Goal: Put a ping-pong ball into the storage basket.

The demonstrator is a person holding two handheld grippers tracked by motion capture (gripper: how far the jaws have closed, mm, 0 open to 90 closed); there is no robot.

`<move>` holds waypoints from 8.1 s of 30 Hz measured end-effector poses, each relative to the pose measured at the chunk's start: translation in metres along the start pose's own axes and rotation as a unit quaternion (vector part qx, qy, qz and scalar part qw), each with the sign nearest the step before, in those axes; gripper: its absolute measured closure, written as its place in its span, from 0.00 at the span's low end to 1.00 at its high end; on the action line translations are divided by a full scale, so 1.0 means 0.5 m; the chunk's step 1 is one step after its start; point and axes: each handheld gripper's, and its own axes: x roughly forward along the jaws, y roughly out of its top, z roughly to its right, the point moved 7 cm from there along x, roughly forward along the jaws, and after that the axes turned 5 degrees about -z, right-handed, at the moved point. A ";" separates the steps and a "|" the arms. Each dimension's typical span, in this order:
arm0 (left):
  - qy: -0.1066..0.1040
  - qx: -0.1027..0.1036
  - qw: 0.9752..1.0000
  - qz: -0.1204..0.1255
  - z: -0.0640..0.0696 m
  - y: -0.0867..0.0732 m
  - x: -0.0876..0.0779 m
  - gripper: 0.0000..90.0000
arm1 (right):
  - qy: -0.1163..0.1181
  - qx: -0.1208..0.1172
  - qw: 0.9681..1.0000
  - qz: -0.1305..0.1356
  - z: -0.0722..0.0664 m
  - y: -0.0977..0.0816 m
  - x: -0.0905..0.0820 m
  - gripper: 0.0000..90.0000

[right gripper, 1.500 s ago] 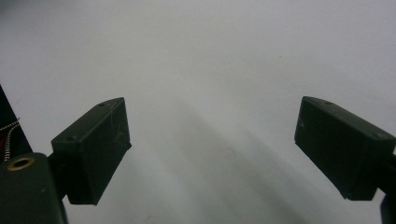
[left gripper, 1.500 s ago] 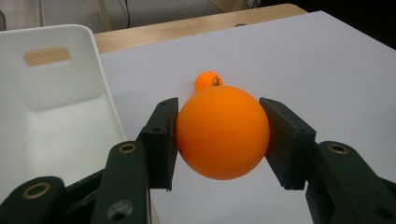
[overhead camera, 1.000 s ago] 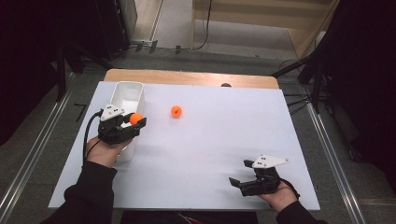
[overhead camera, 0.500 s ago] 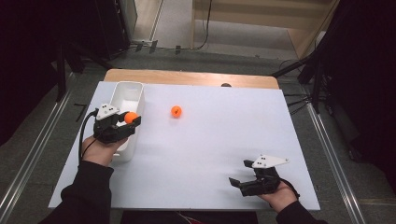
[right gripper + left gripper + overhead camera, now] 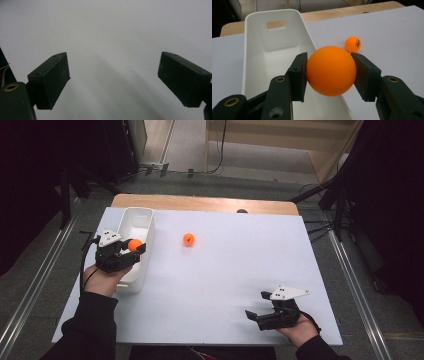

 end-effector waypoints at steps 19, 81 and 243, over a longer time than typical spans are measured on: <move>0.036 -0.023 0.999 -0.004 -0.050 -0.005 -0.007 0.56 | 0.001 0.003 1.000 -0.004 -0.001 -0.001 0.000 0.10; -0.104 0.049 0.993 -0.032 0.070 0.004 0.003 0.35 | 0.007 -0.007 1.000 0.001 -0.010 -0.001 -0.003 0.10; -0.066 0.021 0.998 -0.003 0.168 0.171 0.345 0.24 | -0.010 0.028 0.999 0.022 0.009 -0.016 -0.022 0.10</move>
